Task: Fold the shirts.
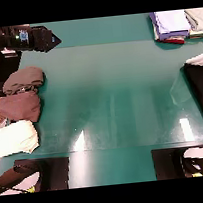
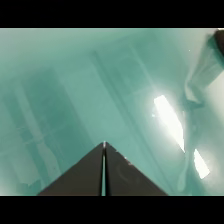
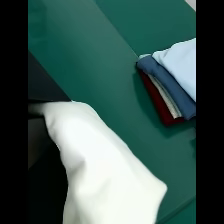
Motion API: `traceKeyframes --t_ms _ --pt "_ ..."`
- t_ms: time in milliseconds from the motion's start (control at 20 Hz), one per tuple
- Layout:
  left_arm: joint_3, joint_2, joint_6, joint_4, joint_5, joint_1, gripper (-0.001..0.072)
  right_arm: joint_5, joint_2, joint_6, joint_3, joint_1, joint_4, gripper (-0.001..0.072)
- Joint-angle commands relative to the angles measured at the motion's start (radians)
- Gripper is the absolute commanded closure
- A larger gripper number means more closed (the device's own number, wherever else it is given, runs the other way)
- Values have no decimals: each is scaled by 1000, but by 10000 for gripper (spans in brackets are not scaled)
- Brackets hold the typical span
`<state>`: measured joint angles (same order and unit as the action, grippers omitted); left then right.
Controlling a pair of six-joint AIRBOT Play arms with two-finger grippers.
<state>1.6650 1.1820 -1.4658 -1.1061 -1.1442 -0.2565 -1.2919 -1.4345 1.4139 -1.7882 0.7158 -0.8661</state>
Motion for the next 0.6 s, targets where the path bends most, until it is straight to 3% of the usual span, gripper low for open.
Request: traceKeyframes --t_ms 0,350,400,450,550 --pt "0 0 0 0 -2 0 677 -84 35 3 3 44 -2 696" --pt "0 0 8 -1 -5 0 677 -119 210 3 399 167 -299 692" --pt "0 0 8 -1 -7 0 677 -122 226 3 462 185 -337 656" --pt "0 0 8 -1 -9 0 677 -124 238 3 514 200 -377 521" --pt "0 0 9 -1 -8 0 677 -122 259 3 596 234 -441 124"
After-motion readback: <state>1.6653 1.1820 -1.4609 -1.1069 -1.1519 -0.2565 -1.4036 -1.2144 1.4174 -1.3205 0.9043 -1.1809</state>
